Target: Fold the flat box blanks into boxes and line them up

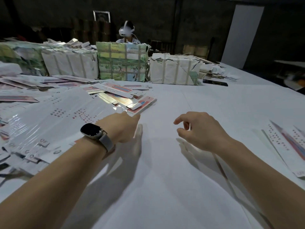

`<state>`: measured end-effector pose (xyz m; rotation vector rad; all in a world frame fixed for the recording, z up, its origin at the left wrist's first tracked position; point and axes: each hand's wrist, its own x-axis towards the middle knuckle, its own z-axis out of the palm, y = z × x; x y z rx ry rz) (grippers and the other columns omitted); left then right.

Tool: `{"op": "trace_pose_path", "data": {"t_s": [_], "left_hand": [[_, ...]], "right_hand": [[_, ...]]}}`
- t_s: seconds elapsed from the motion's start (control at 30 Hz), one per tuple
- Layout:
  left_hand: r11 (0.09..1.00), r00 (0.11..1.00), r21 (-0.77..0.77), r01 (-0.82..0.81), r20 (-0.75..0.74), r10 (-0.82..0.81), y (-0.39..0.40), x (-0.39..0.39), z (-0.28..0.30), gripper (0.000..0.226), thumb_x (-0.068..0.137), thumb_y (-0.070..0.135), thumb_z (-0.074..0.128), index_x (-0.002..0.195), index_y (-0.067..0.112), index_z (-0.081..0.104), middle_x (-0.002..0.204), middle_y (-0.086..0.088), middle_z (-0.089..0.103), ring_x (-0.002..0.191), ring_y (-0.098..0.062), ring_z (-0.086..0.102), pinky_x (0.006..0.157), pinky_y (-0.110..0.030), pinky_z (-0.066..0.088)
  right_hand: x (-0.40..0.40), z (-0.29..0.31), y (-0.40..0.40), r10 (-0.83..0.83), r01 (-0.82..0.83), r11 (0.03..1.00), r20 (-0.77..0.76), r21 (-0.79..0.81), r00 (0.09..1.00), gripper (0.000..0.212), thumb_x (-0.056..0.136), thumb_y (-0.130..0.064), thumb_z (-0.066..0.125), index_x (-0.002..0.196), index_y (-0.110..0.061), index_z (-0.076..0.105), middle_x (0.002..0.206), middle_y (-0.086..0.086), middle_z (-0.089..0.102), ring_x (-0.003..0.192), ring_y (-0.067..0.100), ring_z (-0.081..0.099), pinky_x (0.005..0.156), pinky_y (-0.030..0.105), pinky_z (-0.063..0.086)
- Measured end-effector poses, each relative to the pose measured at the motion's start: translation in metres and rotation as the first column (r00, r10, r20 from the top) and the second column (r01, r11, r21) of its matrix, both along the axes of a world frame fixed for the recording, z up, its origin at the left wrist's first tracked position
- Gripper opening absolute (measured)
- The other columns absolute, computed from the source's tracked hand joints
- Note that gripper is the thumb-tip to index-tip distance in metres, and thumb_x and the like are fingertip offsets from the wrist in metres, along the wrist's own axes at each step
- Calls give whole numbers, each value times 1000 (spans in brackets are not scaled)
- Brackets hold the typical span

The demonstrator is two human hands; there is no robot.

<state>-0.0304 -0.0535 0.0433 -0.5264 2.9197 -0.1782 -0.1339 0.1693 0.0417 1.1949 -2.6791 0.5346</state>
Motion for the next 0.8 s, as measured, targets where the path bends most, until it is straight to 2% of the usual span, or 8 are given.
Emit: {"op": "trace_pose_path", "data": {"t_s": [0.17, 0.3, 0.37, 0.43, 0.5, 0.57, 0.67, 0.8], "left_hand": [[993, 966, 18, 119, -234, -112, 23, 1, 15, 74, 91, 0, 37, 156, 27, 15, 132, -17, 48, 109, -42, 55, 85, -48, 50], [931, 766, 221, 291, -637, -88, 52, 2, 42, 89, 90, -8, 39, 159, 41, 11, 130, -15, 58, 97, -33, 55, 68, -32, 39], [788, 605, 382, 483, -796, 15, 62, 7, 56, 84, 97, -6, 41, 155, 49, 17, 142, -12, 55, 102, -20, 58, 73, -23, 44], [566, 518, 510, 648, -840, 164, 69, 13, 64, 75, 101, -2, 43, 153, 49, 24, 151, 0, 45, 118, -14, 57, 76, -19, 54], [276, 556, 637, 719, -767, 322, 74, 18, 68, 63, 103, 2, 45, 150, 42, 33, 136, 1, 57, 107, -18, 67, 62, -23, 60], [56, 618, 694, 718, -673, 407, 80, 20, 68, 44, 104, 4, 46, 140, 29, 45, 113, -3, 71, 93, -19, 74, 62, -30, 60], [-39, 651, 713, 700, -615, 445, 89, 21, 63, 25, 104, 10, 49, 125, 22, 54, 96, -3, 76, 78, -19, 75, 59, -34, 59], [-253, 738, 707, 660, -549, 391, 90, 16, 53, 28, 103, 22, 50, 130, 27, 57, 105, -8, 74, 84, -22, 73, 67, -38, 61]], "right_hand": [[3, -1, -3, 18, -18, 999, 4, -44, 1000, 26, 89, -34, 59, 114, -37, 66, 82, -15, 57, 84, 10, 54, 77, 32, 46], [6, 8, -6, 126, -65, 906, 121, -418, 985, 34, 89, -38, 68, 122, -37, 62, 80, -12, 61, 70, 6, 56, 74, 21, 46], [12, 17, -8, 239, -70, 792, 204, -606, 949, 43, 88, -41, 67, 128, -43, 53, 89, -11, 61, 70, 5, 57, 67, 13, 45], [19, 28, -9, 307, -68, 719, 228, -692, 924, 47, 87, -46, 61, 130, -51, 43, 97, -10, 60, 76, 4, 61, 65, 16, 48], [28, 36, -9, 335, -98, 673, 185, -733, 924, 48, 88, -46, 59, 132, -53, 41, 98, -12, 58, 82, 7, 64, 65, 19, 52], [35, 41, -9, 357, -121, 631, 149, -766, 922, 50, 88, -42, 61, 135, -48, 43, 99, -14, 60, 84, 12, 66, 68, 29, 59], [40, 41, -8, 377, -146, 590, 110, -794, 920, 54, 88, -30, 63, 138, -39, 44, 104, -16, 65, 90, 17, 69, 70, 39, 62], [38, 38, -7, 307, -141, 608, 68, -781, 949, 55, 87, -30, 59, 139, -38, 42, 103, -18, 62, 89, 11, 64, 70, 30, 60]]}}
